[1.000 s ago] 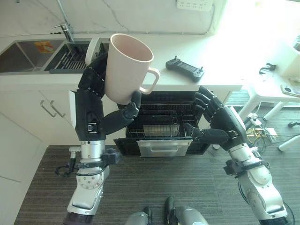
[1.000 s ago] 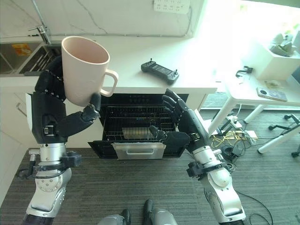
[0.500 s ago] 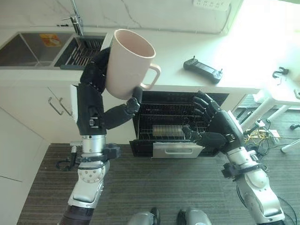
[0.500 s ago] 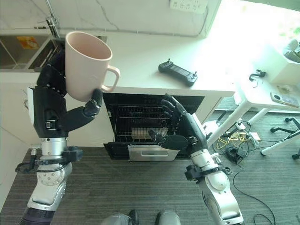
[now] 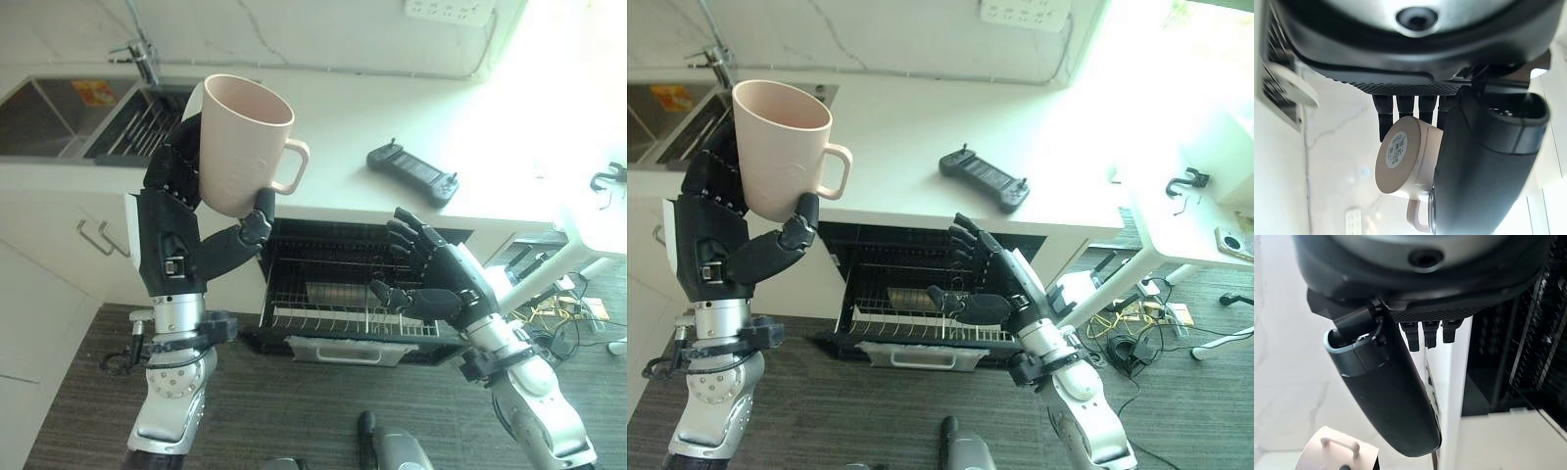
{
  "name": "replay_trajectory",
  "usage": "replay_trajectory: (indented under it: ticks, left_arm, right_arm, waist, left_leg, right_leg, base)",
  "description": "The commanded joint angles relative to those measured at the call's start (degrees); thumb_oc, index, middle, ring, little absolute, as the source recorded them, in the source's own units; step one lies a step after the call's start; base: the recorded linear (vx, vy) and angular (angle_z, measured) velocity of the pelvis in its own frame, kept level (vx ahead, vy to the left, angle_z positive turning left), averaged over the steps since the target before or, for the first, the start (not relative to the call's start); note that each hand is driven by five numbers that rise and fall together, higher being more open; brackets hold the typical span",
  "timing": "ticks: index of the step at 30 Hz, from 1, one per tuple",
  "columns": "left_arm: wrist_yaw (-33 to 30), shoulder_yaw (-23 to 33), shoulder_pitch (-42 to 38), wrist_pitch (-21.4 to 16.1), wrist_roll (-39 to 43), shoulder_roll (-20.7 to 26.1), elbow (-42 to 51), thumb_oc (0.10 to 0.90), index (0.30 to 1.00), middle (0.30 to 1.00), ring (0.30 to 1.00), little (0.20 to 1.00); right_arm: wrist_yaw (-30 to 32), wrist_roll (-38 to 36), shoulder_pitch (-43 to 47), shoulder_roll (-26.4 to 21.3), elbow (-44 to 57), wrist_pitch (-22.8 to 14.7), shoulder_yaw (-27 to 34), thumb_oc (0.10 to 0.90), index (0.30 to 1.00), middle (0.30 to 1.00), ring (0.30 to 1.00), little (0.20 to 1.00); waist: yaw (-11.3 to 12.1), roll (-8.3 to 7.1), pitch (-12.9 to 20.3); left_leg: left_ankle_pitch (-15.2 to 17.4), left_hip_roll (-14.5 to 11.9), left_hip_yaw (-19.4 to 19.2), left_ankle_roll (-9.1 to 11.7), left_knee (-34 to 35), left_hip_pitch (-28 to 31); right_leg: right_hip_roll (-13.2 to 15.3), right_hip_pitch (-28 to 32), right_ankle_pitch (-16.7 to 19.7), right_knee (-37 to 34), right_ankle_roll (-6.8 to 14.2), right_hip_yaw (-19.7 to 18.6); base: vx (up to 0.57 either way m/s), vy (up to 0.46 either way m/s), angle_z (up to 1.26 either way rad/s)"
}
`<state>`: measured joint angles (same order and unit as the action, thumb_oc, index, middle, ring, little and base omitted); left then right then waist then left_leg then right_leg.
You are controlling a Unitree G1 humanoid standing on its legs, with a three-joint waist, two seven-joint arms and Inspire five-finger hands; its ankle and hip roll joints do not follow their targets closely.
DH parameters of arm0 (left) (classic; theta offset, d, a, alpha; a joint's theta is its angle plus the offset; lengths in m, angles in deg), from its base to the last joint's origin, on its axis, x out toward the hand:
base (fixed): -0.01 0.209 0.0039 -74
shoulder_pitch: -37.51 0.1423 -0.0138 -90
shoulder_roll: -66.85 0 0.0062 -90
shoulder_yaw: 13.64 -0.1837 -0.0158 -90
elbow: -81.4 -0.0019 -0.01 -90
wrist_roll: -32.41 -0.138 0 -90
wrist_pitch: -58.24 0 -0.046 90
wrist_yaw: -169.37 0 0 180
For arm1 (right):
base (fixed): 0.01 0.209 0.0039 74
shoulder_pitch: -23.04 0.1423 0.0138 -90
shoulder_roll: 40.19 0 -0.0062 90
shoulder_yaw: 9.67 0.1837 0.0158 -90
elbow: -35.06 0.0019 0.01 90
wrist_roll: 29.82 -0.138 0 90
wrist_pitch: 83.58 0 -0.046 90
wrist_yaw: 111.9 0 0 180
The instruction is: Place the dishes in the dishwasher.
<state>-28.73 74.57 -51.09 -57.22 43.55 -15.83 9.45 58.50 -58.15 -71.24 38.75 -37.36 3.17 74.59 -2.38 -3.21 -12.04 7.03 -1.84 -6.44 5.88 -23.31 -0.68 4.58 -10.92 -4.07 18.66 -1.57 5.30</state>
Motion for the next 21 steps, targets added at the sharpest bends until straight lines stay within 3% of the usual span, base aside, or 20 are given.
replay_trajectory:
  ticks: [1, 2, 4, 5, 7, 11, 21]
  left_arm:
    - [-0.9, -0.5, -4.1, -8.4, -1.3, 0.8, 4.2, 0.400, 0.300, 0.300, 0.300, 0.300]
    - [-1.2, -0.8, -4.3, -8.7, -1.3, 0.9, 3.6, 0.400, 0.300, 0.300, 0.300, 0.300]
    - [-2.1, -1.8, -5.3, -9.8, -1.8, 1.3, 1.7, 0.400, 0.300, 0.300, 0.300, 0.300]
    - [-2.8, -2.3, -5.8, -9.6, -2.4, 1.4, 1.2, 0.400, 0.300, 0.300, 0.300, 0.300]
    - [-6.4, -3.5, -7.7, -9.7, -5.5, 1.5, -1.2, 0.400, 0.300, 0.300, 0.300, 0.300]
    - [-7.3, -4.9, -10.0, -11.3, -9.3, 1.4, -6.2, 0.400, 0.300, 0.300, 0.300, 0.300]
    - [-15.8, -9.9, -14.8, -14.3, -21.3, 1.7, -14.4, 0.400, 0.300, 0.300, 0.300, 0.300]
  right_arm:
    - [-1.5, -2.7, 3.4, 0.2, 5.2, -4.8, 3.3, 0.800, 0.900, 0.900, 0.900, 0.900]
    - [-1.6, -2.9, 3.7, 0.2, 4.8, -4.7, 3.4, 0.800, 0.900, 0.900, 0.900, 0.900]
    - [-1.7, -2.8, 3.9, -0.1, 3.6, -5.5, 3.7, 0.800, 0.900, 0.900, 0.900, 0.900]
    - [-2.1, -2.8, 4.2, -0.5, 3.1, -5.8, 3.8, 0.800, 0.900, 0.900, 0.900, 0.900]
    - [-4.2, -5.6, 5.4, -2.6, 2.4, -5.0, 4.6, 0.800, 0.900, 0.900, 0.900, 0.900]
    - [-6.1, -10.8, 6.7, -1.3, 2.3, -2.6, 5.0, 0.800, 0.900, 0.900, 0.900, 0.900]
    - [-6.8, -17.4, 10.7, 0.5, 3.5, -2.3, 3.8, 0.800, 0.900, 0.900, 0.900, 0.900]
  waist:
    - [-1.0, 0.50, 2.8]
    - [-1.4, 1.19, 2.8]
    - [-2.1, 2.26, 2.9]
    - [-2.1, 2.19, 3.0]
    - [-2.3, 2.09, 3.9]
    - [-2.7, 2.37, 5.5]
    - [-2.5, 1.11, 6.5]
  left_leg:
    - [-5.2, -5.8, -1.6, -0.8, 6.1, -0.5]
    - [-3.7, -7.5, -2.6, -0.6, 6.1, -2.7]
    - [-4.2, -10.7, -3.7, 0.4, 6.1, -6.9]
    - [-4.4, -10.8, -2.7, 0.3, 6.1, -7.3]
    - [-1.7, -9.6, 0.3, 0.2, 6.1, -6.7]
    - [1.6, -9.7, -0.6, 0.3, 6.1, -5.5]
    - [4.9, -8.9, -2.5, -1.4, 6.1, -3.4]
  right_leg:
    - [2.8, 1.7, -2.6, -1.5, 5.4, 0.3]
    - [2.5, 1.7, -3.0, -1.5, 5.8, 1.0]
    - [2.4, 2.2, -3.8, -1.5, 6.1, 2.6]
    - [2.4, 2.1, -3.9, -1.5, 6.1, 2.3]
    - [3.0, 2.3, -4.0, -1.5, 6.0, 2.3]
    - [4.8, 3.4, -4.1, -1.5, 7.1, 4.4]
    - [8.0, 3.9, -2.8, -1.5, 9.8, 5.4]
  base:
    - [0.02, 0.086, -0.10]
    - [-0.01, 0.142, 0.02]
    - [0.01, 0.125, 0.29]
    - [0.05, 0.126, 0.32]
    - [0.07, 0.233, -0.12]
    - [0.08, 0.176, 0.05]
    - [0.06, 0.089, 0.08]
